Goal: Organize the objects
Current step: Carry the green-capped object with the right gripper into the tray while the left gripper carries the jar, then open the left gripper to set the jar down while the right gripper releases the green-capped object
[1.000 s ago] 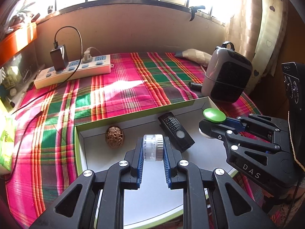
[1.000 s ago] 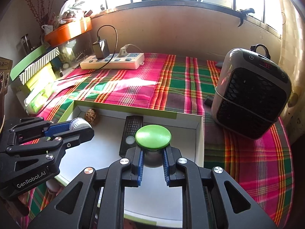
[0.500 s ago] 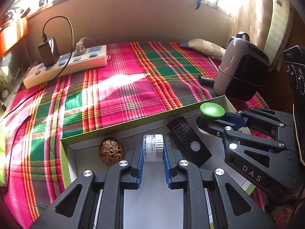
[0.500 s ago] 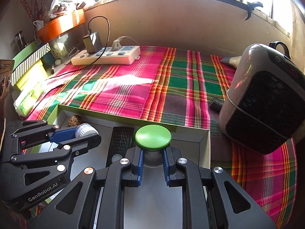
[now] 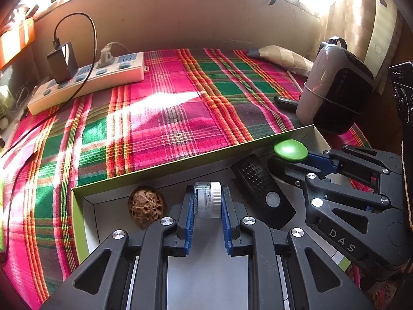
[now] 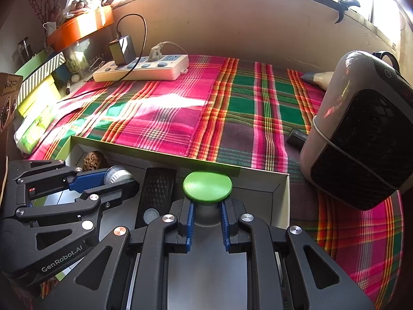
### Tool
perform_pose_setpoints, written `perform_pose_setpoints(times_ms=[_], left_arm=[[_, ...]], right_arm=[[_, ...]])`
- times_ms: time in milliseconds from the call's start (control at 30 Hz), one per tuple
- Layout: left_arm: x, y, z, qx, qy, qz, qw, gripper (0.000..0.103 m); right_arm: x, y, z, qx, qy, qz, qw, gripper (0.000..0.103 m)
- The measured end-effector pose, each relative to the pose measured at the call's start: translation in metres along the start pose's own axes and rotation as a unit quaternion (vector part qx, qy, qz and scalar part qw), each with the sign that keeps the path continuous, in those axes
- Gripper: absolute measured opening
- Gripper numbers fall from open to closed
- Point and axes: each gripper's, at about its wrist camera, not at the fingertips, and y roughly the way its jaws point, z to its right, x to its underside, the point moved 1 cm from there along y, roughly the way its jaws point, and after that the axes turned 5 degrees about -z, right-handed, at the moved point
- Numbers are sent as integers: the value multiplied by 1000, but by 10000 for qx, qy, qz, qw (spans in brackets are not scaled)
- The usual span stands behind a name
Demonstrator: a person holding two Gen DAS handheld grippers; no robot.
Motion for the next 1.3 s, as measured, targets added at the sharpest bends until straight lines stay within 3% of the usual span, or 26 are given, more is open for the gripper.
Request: perform_pose_setpoints(times_ms=[467, 700, 1300], left_arm=[[0, 0, 0, 20, 34, -48, 10000, 23], [2, -1, -1, -14, -8, -61, 10000, 28], [10, -20, -1, -83, -90, 83, 9999, 31]], right_arm=[[1, 0, 0, 51, 21, -56, 10000, 18], [3, 0, 0, 44, 71, -55, 9999, 37], [9, -11, -2, 32, 136, 54, 9999, 47]])
